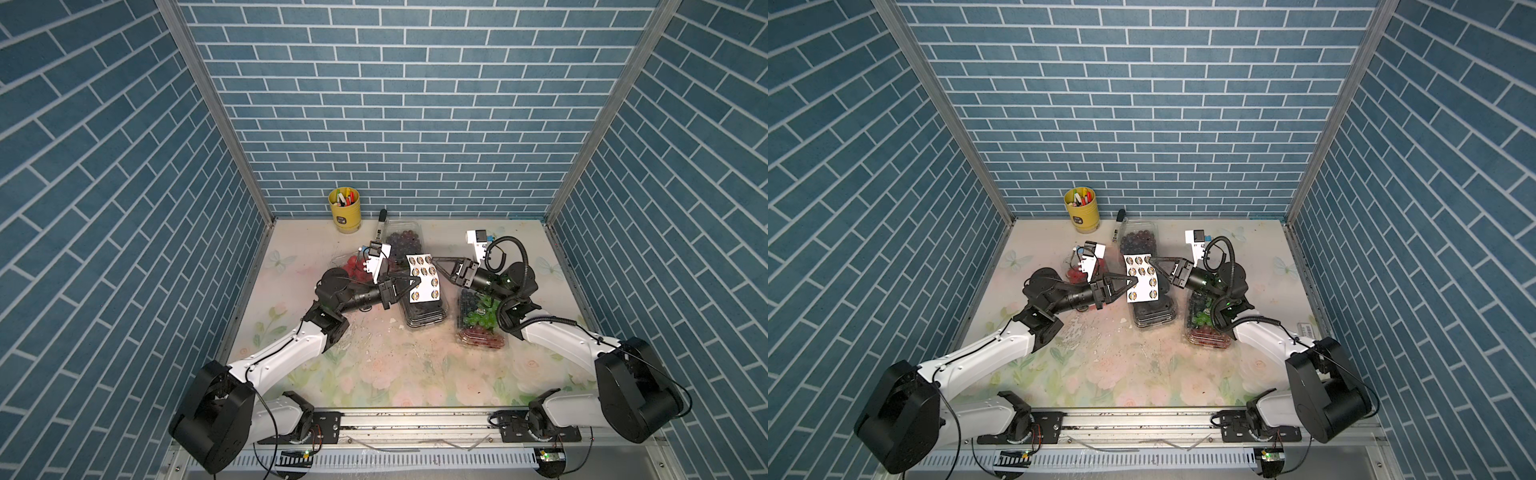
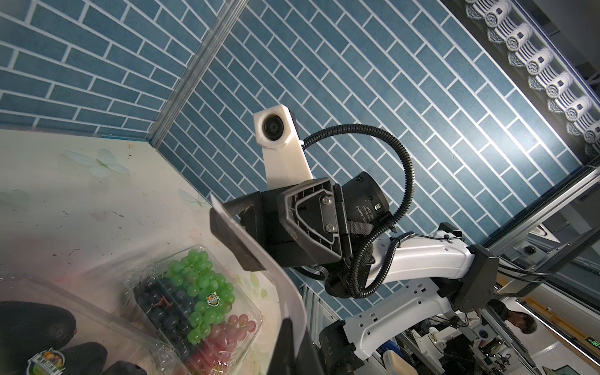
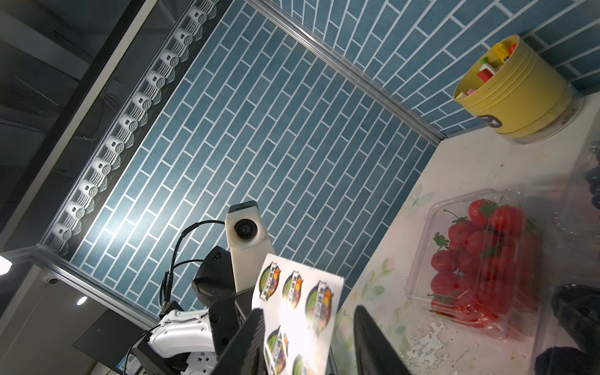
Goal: Label fruit boxes
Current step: Adjust the label sticker.
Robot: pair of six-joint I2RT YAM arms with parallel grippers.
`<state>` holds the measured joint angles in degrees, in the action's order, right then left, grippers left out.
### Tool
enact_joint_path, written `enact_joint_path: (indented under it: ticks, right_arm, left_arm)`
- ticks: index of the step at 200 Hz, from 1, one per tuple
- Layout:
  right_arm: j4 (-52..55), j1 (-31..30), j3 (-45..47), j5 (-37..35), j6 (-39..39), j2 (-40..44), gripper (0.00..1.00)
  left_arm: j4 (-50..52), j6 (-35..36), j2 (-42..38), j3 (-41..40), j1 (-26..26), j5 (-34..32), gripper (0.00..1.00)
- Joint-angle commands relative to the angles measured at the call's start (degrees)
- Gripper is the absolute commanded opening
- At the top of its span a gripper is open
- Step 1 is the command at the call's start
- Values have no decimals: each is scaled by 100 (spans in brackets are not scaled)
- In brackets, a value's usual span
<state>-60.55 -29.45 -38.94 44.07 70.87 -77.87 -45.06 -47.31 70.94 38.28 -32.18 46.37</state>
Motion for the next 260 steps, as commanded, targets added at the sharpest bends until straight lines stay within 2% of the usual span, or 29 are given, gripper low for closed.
enact_joint_path:
  ticks: [1,38,105,180,209,237,249,260]
  right_arm:
    - [-675,-8,-90,281,481,-17,43]
    - [-773,-51,-114,454,607,-121,37]
    - [-789,-69,-175,445,612,-132,18]
    - [-995,-70,-325,400,770,-271,17]
    - [-1067,-78,-336,410,818,-317,0]
    - [-1108,-78,-283,418,841,-318,0]
    - [-1146,-76,-257,434,843,-301,0]
    - [-1173,-78,-241,456,849,-284,0]
  left_arm:
    - [-214,24,124,295,5,80,0]
    - [-391,-69,319,443,32,99,0]
    - [-521,-180,436,530,37,207,0]
    - [-591,-207,518,452,37,338,0]
    - [-575,-207,531,441,37,339,0]
    - [-505,-200,532,466,50,257,0]
    - [-494,-224,538,468,69,198,18]
    - [-543,-292,555,470,111,124,20]
